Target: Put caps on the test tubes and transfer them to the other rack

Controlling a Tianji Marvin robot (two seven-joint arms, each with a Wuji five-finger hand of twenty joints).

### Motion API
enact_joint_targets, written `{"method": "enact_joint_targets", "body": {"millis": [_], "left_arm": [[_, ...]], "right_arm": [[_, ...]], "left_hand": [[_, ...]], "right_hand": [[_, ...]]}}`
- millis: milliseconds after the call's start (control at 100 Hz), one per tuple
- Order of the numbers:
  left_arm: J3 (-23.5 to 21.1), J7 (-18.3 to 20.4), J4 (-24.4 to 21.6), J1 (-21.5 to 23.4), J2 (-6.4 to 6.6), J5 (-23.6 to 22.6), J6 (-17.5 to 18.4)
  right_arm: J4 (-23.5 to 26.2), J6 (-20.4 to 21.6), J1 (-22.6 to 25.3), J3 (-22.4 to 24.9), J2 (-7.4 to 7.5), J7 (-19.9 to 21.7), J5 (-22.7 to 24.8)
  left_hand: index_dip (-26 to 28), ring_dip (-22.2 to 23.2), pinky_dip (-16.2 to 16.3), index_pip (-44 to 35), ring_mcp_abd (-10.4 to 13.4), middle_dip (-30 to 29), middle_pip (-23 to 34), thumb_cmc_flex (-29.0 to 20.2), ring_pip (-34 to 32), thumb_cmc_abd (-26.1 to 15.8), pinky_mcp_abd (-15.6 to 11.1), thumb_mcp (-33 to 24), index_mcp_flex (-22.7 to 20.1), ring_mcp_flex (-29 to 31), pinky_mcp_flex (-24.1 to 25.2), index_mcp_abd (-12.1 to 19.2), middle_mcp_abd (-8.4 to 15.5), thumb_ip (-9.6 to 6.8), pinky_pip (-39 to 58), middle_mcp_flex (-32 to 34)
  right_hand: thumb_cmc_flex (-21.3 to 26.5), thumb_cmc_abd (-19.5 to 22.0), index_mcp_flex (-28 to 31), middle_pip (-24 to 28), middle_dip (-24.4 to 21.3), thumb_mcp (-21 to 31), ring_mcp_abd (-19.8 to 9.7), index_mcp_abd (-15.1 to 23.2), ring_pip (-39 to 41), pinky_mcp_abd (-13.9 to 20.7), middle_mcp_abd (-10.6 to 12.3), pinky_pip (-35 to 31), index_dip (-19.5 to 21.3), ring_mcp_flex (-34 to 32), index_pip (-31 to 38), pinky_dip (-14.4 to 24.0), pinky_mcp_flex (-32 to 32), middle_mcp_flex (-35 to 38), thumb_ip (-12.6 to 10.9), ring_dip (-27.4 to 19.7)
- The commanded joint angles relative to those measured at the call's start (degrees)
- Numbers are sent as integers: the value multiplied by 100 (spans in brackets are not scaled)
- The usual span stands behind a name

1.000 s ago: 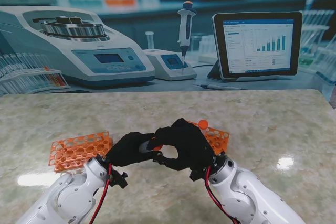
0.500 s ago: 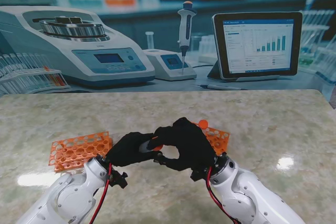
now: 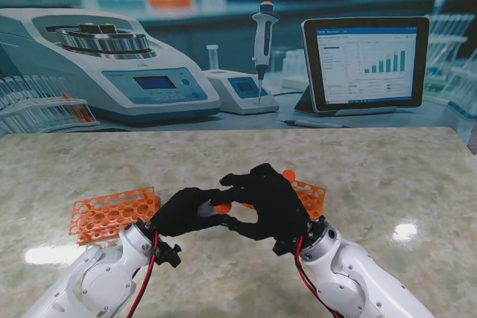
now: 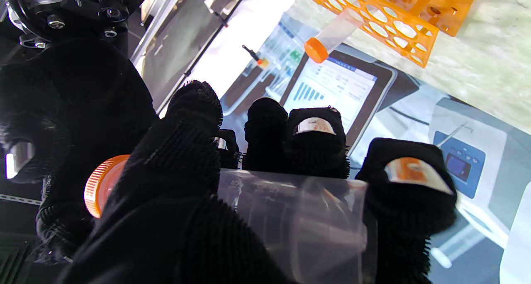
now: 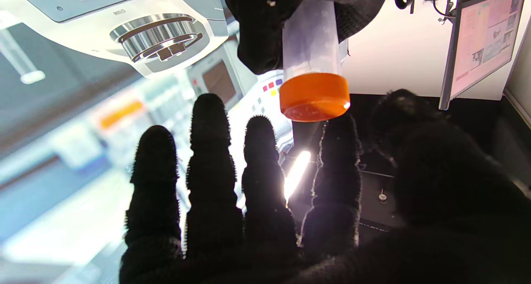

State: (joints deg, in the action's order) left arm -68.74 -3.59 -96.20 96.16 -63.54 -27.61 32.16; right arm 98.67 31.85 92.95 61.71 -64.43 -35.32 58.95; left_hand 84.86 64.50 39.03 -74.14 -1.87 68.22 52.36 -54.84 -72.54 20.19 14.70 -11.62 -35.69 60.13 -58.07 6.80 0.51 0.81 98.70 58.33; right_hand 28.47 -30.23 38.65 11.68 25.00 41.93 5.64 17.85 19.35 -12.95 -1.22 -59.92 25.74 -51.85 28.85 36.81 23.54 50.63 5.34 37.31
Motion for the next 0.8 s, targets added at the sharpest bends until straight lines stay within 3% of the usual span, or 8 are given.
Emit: {"method": "enact_joint_targets", "body": {"millis": [0, 110, 340, 790], "left_arm": [[-1, 18, -36, 15, -5, -5, 14], [-3, 16, -40, 19, -5, -9, 19], [-5, 25, -52, 27, -1, -16, 36], [39, 90, -61, 9, 13, 9, 33]], "right_arm": [[53, -51, 71, 15, 5, -29, 30], [102, -115, 106, 64, 27, -32, 103], [179, -195, 140, 169, 67, 33, 217], [147, -262, 29, 164, 62, 119, 173]], "left_hand": [[390, -55, -103, -325, 116, -27, -7, -201, 22, -264, -440, 62, -21, -6, -152, 351, 247, 36, 663, -101], [390, -55, -102, -325, 116, -26, -3, -205, 22, -263, -439, 61, -21, -6, -150, 351, 247, 35, 663, -95], [391, -55, -101, -325, 116, -26, -6, -206, 22, -263, -439, 60, -22, -6, -150, 346, 239, 34, 662, -98], [391, -55, -100, -326, 115, -25, -10, -204, 23, -262, -438, 67, -23, -8, -149, 345, 245, 35, 661, -102]], "right_hand": [[-169, 83, -272, -102, -90, -110, 108, -310, -110, -130, 82, 103, 12, 154, -159, -67, -158, -217, -147, -117], [-165, -32, -269, -97, -116, -112, 99, -789, -147, -154, 85, 135, 1, 176, -289, -78, -201, -247, -150, -200], [-161, -435, 2, 28, -70, -90, -26, -1184, -86, -139, 65, 121, 78, 104, -342, -77, -129, -134, -74, -242], [-256, -789, 270, 276, 167, -30, -115, -1249, 51, -103, 31, 49, 408, -84, -281, -90, 57, 120, 54, -180]]}}
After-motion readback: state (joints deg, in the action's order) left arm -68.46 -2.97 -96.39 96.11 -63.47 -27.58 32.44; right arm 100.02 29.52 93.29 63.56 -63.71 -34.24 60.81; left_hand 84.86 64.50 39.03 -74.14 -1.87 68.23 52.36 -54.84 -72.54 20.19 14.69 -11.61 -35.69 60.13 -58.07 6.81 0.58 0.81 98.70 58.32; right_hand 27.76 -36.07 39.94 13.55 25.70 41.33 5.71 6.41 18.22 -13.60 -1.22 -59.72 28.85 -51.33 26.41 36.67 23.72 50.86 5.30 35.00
